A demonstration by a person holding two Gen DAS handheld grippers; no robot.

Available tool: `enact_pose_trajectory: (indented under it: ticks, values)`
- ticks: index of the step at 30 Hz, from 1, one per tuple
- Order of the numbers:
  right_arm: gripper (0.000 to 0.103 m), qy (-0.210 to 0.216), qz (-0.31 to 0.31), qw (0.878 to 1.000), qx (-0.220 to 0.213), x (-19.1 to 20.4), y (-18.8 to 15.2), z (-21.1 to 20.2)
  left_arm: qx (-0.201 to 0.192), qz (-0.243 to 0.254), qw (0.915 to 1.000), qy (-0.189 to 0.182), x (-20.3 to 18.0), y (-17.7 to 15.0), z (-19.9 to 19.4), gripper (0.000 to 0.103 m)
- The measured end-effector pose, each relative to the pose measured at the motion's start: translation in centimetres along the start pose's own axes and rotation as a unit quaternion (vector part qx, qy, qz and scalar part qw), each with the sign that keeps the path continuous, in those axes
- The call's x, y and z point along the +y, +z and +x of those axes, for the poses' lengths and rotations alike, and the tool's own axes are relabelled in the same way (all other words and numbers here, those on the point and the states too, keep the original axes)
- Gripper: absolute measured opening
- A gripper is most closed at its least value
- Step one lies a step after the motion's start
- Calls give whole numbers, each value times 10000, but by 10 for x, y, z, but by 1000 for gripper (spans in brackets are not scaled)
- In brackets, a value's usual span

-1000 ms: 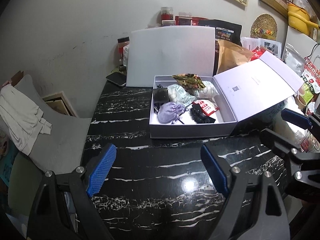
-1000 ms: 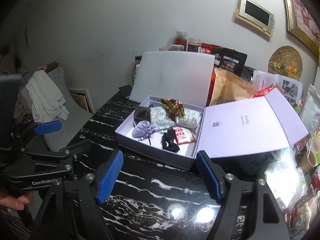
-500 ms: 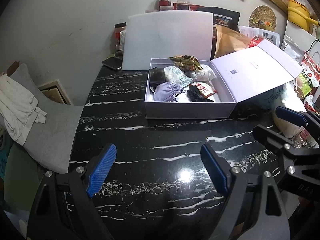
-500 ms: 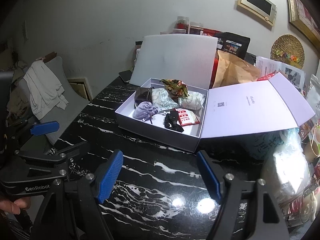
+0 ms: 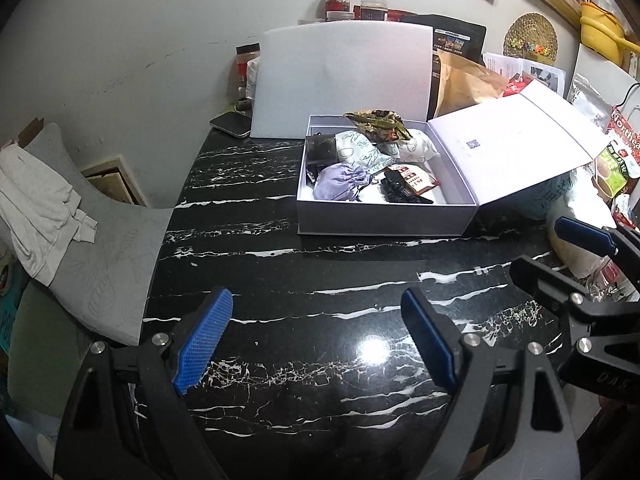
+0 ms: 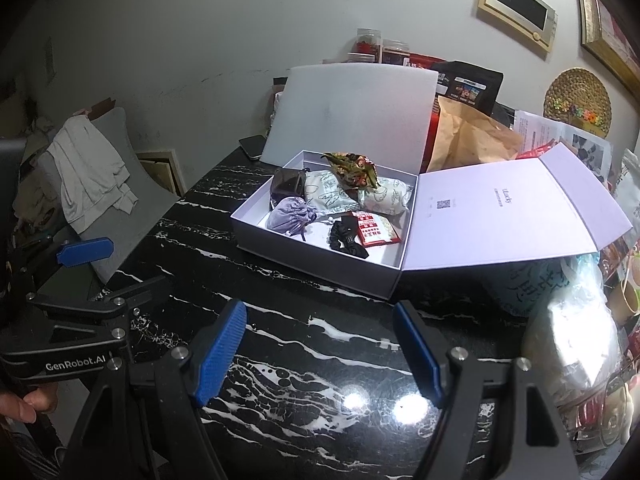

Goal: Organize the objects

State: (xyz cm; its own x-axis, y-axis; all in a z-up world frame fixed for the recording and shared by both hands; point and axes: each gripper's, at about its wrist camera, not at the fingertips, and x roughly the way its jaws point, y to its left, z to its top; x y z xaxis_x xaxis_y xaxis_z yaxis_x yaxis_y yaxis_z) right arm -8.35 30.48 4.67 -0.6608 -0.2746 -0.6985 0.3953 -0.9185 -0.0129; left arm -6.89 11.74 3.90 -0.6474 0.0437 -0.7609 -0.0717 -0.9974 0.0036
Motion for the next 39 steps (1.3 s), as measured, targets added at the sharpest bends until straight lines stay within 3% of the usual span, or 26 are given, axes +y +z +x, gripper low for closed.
enact_pose_trajectory:
  ticks: [17, 39]
  values:
    - [76, -74, -26, 10000, 53, -2, -3, 1, -22, 116, 9996, 251, -1, -2, -4, 86]
    - [76, -188, 38, 9998, 106, -7, -8, 1, 8, 24, 9997, 238, 4, -7, -5, 86]
